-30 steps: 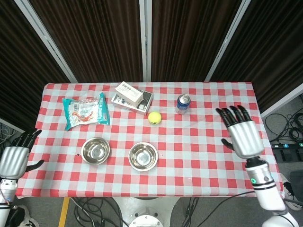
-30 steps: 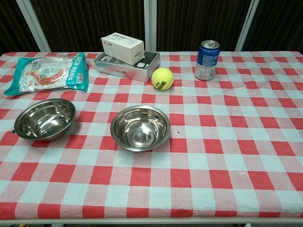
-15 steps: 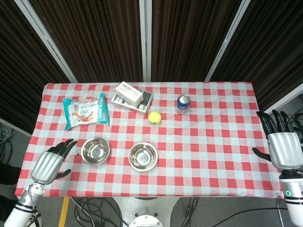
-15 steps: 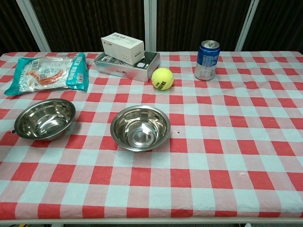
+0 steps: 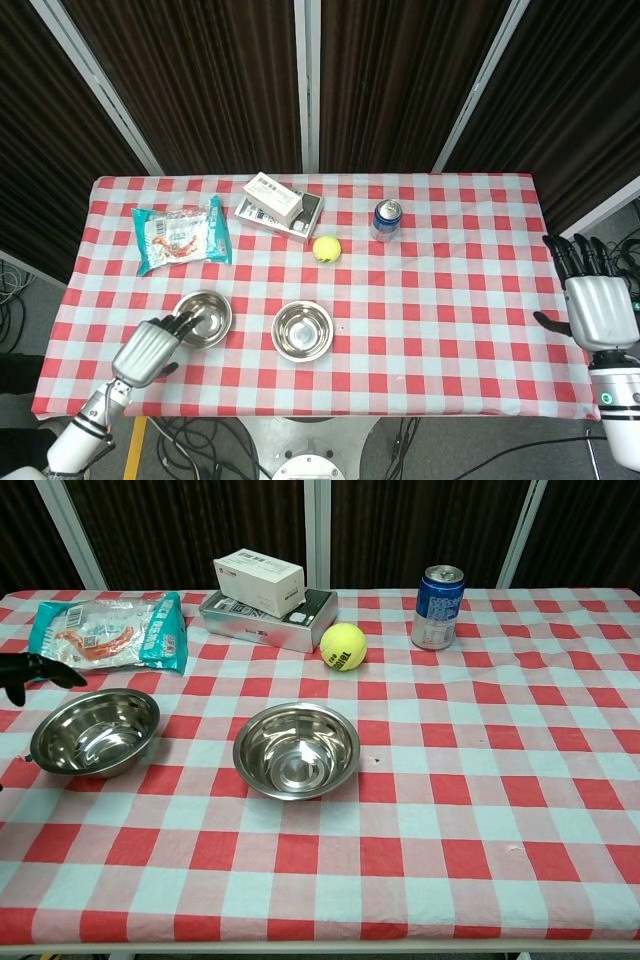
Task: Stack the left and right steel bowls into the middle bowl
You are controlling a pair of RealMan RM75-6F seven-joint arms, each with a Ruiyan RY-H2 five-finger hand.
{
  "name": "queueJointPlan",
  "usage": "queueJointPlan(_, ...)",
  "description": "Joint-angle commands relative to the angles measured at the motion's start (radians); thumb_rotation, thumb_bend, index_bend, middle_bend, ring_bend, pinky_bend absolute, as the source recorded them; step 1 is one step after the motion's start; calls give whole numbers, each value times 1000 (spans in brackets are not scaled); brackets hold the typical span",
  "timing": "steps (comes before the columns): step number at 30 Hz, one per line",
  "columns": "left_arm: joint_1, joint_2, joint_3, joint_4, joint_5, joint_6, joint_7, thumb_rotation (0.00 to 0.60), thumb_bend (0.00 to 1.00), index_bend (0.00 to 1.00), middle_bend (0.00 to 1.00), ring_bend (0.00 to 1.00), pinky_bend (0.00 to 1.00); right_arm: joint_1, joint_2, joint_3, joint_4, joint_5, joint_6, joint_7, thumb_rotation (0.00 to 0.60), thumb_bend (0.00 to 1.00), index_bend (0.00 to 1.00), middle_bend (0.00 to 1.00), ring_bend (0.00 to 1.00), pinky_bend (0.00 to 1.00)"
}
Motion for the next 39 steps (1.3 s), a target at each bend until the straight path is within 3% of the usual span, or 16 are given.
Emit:
queueJointPlan(1,-19,-22,9,29,18,-16,8,600,137,273,337,473,695,-2,-2,7,3,4,2,5,600,0,0,83,0,0)
queueJointPlan(13,-65,-82,10,137,13,-72,61,600,158,341,387,631,807,-13,-3,16,20,15,-12,21,600,0,0,89,0,0)
queueJointPlan(21,-70,-95,4,164,-32,-84,39,600,169,378,441,796,885,-9,-13,21,37,21,-34,27,600,0,0,89,0,0)
queueJointPlan(39,-93,-161,10,264,-45,-80,-13,600,209,435,465,845,901,-5,-26,35,43,43,-50,8,600,14,0,101,0,0)
